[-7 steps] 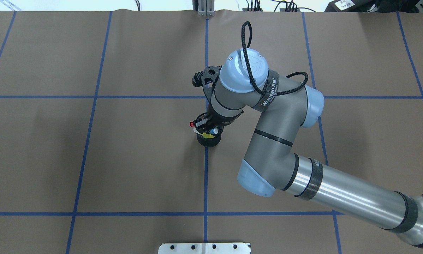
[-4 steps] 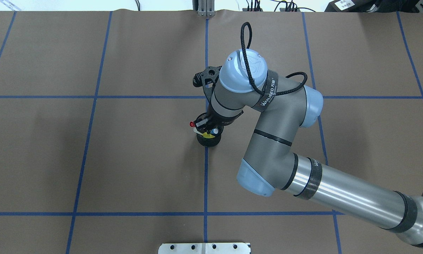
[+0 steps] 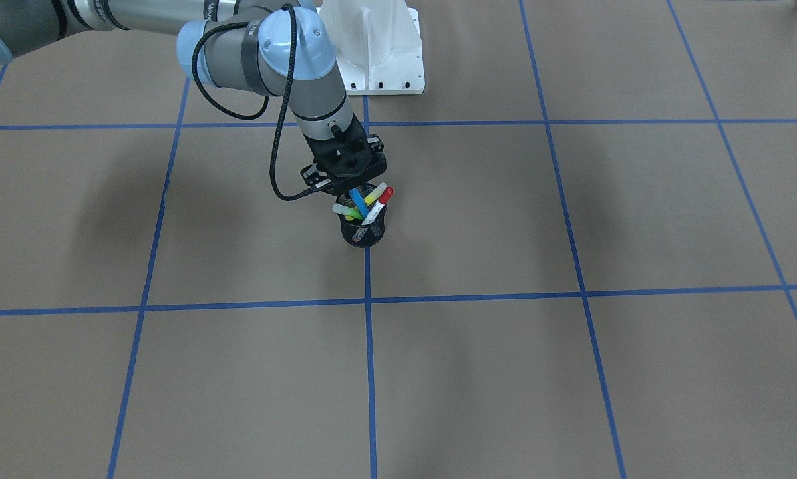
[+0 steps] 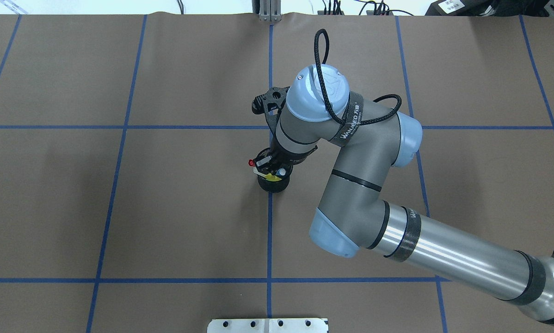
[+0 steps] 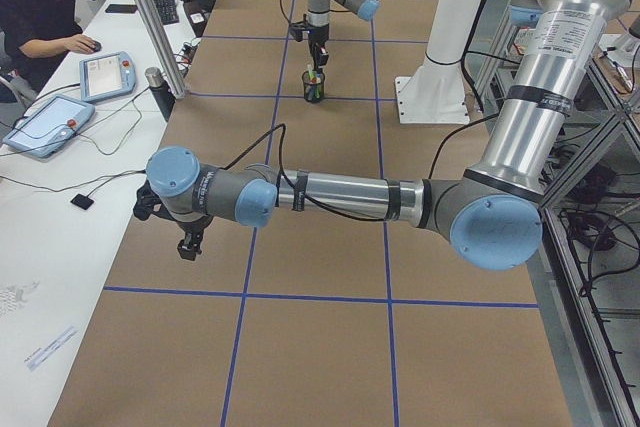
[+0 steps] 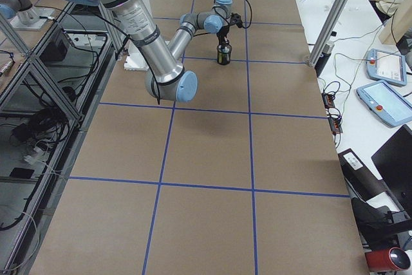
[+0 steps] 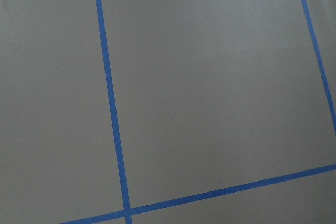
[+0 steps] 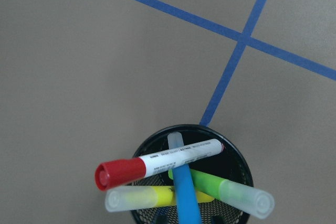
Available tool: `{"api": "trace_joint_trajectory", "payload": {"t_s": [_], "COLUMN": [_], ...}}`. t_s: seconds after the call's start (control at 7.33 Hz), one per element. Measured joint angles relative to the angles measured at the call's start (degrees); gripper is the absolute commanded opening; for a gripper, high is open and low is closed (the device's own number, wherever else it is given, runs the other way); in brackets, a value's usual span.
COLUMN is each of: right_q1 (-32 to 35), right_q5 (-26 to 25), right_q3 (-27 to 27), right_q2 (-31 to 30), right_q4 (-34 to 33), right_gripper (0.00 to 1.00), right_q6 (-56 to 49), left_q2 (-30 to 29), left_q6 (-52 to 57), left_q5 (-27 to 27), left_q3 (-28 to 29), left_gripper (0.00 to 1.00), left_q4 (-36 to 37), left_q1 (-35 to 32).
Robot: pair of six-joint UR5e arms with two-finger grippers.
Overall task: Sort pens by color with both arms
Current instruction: 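Lower the right gripper onto the blue highlighter in the cup and close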
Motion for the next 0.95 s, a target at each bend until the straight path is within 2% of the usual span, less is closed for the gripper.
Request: {"api": "trace_joint_trajectory", "payload": {"t_s": [0.55, 0.95], "right_q1": [-0.45, -0.58], "right_q5": [0.00, 0.00], "right_q3": [-0.11, -0.17], "right_q2": [0.07, 0.08], "right_q4": [0.00, -0.02], "right_gripper": [0.36, 0.30], "right_q6": [0.08, 0.07], "left_q2": [0.03, 0.03], "left_q6": [0.08, 0.09], "left_q5": [0.00, 0.00], "left_q3": [0.12, 0.11], "left_gripper": [1.00, 1.00], "left_q4": [0.00, 0.00], "left_q1": [0.00, 0.00]}}
